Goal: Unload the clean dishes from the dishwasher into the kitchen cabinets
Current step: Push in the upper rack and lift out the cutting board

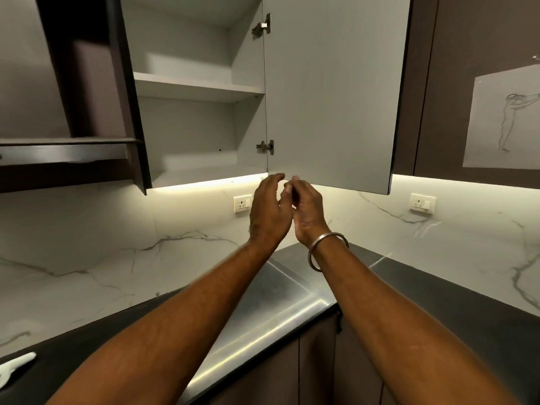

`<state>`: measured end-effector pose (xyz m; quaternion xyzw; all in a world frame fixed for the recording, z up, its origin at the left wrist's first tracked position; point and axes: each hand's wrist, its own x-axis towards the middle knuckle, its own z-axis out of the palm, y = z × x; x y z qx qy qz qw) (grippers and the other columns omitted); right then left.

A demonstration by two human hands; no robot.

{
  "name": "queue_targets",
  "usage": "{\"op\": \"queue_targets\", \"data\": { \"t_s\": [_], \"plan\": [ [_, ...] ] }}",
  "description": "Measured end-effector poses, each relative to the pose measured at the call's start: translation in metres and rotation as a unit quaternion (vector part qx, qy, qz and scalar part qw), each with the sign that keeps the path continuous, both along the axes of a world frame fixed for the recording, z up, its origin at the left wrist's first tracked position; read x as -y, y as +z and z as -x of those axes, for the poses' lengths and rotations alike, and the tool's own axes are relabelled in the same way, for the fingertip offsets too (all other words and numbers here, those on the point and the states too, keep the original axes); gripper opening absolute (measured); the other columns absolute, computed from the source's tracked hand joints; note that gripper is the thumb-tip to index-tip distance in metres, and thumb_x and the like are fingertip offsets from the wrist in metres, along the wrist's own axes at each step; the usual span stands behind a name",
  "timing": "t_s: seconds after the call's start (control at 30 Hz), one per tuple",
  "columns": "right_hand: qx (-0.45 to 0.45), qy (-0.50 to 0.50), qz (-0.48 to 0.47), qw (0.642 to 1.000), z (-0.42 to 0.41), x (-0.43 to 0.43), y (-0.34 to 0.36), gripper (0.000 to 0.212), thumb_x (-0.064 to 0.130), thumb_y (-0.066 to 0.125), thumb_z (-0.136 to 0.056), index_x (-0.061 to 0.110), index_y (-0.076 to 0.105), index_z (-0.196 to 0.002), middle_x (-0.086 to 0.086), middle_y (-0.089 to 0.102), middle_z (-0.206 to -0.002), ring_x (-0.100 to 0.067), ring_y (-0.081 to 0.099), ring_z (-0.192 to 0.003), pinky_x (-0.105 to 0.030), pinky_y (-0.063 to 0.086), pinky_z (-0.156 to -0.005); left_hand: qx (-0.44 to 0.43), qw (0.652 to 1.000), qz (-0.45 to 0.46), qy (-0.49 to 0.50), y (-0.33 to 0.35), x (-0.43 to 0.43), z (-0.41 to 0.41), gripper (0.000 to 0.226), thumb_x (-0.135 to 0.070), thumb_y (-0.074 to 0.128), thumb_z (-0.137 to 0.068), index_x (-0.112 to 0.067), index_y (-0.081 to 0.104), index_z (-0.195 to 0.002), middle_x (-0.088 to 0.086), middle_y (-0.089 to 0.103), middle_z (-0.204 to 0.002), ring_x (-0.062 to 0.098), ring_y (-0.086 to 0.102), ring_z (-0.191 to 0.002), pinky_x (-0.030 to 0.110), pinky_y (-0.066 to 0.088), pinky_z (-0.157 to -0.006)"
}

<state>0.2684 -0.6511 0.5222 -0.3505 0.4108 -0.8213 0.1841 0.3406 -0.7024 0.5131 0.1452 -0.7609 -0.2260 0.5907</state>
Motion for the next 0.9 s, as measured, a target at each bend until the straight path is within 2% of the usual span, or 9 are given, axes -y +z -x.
{"op": "queue_targets", "data": {
  "t_s": [0.1,0.2,0.3,0.4,0.47,0.53,0.63,0.77,0.9],
  "plan": [
    [-0.1,-0.08,-0.052,0.99,-0.031,-0.007,-0.009,0.02,0.028,0.058,-0.098,0.013,0.071,-0.099,0.0,0.072,-0.089,-0.013,0.069,-0.084,-0.031,0.057,-0.071,0.01,1.0,-0.006,0.014,-0.01,0.0,-0.028,0.038,-0.027,0.045,-0.105,-0.014,0.057,-0.139,0.003,0.059,-0.142,0.019,0.051,-0.133,0.037,0.044,-0.111],
    [-0.174,-0.128,-0.09,0.972,-0.051,-0.016,-0.029,0.017,0.03,0.06,-0.097,0.017,0.07,-0.101,0.001,0.073,-0.093,-0.017,0.07,-0.091,-0.039,0.059,-0.085,0.028,0.999,-0.021,0.021,-0.028,-0.007,-0.051,0.043,-0.029,0.039,-0.102,-0.015,0.057,-0.139,0.002,0.058,-0.143,0.018,0.05,-0.134,0.035,0.042,-0.111],
    [-0.215,-0.168,-0.125,0.954,-0.069,-0.036,-0.055,0.015,0.025,0.059,-0.098,0.018,0.069,-0.106,0.007,0.072,-0.097,-0.007,0.067,-0.093,-0.029,0.057,-0.087,0.056,0.997,-0.049,0.011,-0.056,-0.022,-0.067,0.044,-0.032,0.037,-0.103,-0.017,0.057,-0.139,0.001,0.059,-0.143,0.018,0.051,-0.133,0.035,0.043,-0.109],
    [-0.232,-0.194,-0.166,0.939,-0.079,-0.061,-0.088,0.016,0.025,0.059,-0.097,0.021,0.069,-0.109,0.01,0.071,-0.1,-0.003,0.066,-0.094,-0.019,0.053,-0.082,0.078,0.995,-0.07,-0.009,-0.09,-0.045,-0.076,0.035,-0.027,0.041,-0.107,-0.015,0.06,-0.134,0.005,0.063,-0.136,0.019,0.056,-0.125,0.038,0.046,-0.108],
    [-0.233,-0.201,-0.199,0.93,-0.078,-0.081,-0.113,0.016,0.026,0.06,-0.096,0.021,0.069,-0.109,0.01,0.071,-0.1,-0.001,0.065,-0.093,-0.013,0.05,-0.079,0.101,0.991,-0.082,-0.024,-0.113,-0.066,-0.08,0.031,-0.023,0.043,-0.108,-0.016,0.061,-0.131,0.004,0.063,-0.131,0.014,0.056,-0.119,0.035,0.047,-0.104],
    [-0.251,-0.213,-0.22,0.918,-0.076,-0.104,-0.136,0.016,0.028,0.061,-0.096,0.021,0.068,-0.109,0.009,0.07,-0.101,-0.001,0.064,-0.093,-0.015,0.05,-0.081,0.124,0.988,-0.087,-0.034,-0.136,-0.085,-0.082,0.032,-0.025,0.041,-0.107,-0.016,0.061,-0.131,0.002,0.062,-0.131,0.01,0.054,-0.118,0.032,0.046,-0.103],
    [-0.26,-0.237,-0.247,0.903,-0.068,-0.145,-0.166,0.018,0.031,0.062,-0.096,0.02,0.067,-0.11,0.007,0.068,-0.103,-0.002,0.063,-0.093,-0.017,0.051,-0.082,0.159,0.982,-0.086,-0.047,-0.166,-0.116,-0.075,0.036,-0.028,0.04,-0.106,-0.015,0.059,-0.135,0.003,0.062,-0.133,0.015,0.055,-0.122,0.036,0.047,-0.106],
    [-0.248,-0.259,-0.278,0.891,-0.056,-0.211,-0.197,0.02,0.032,0.062,-0.097,0.02,0.066,-0.113,0.005,0.067,-0.105,-0.002,0.063,-0.094,-0.014,0.051,-0.081,0.196,0.974,-0.083,-0.08,-0.192,-0.171,-0.059,0.034,-0.023,0.042,-0.107,-0.016,0.057,-0.136,0.003,0.06,-0.135,0.014,0.055,-0.123,0.032,0.046,-0.105],
    [-0.227,-0.292,-0.312,0.875,-0.043,-0.294,-0.231,0.022,0.035,0.063,-0.094,0.024,0.065,-0.113,0.006,0.066,-0.106,-0.002,0.063,-0.096,-0.023,0.055,-0.085,0.225,0.962,-0.073,-0.14,-0.221,-0.242,-0.04,0.032,-0.023,0.044,-0.104,-0.017,0.061,-0.129,0.0,0.063,-0.126,0.012,0.057,-0.115,0.034,0.05,-0.099]
  ]
}}
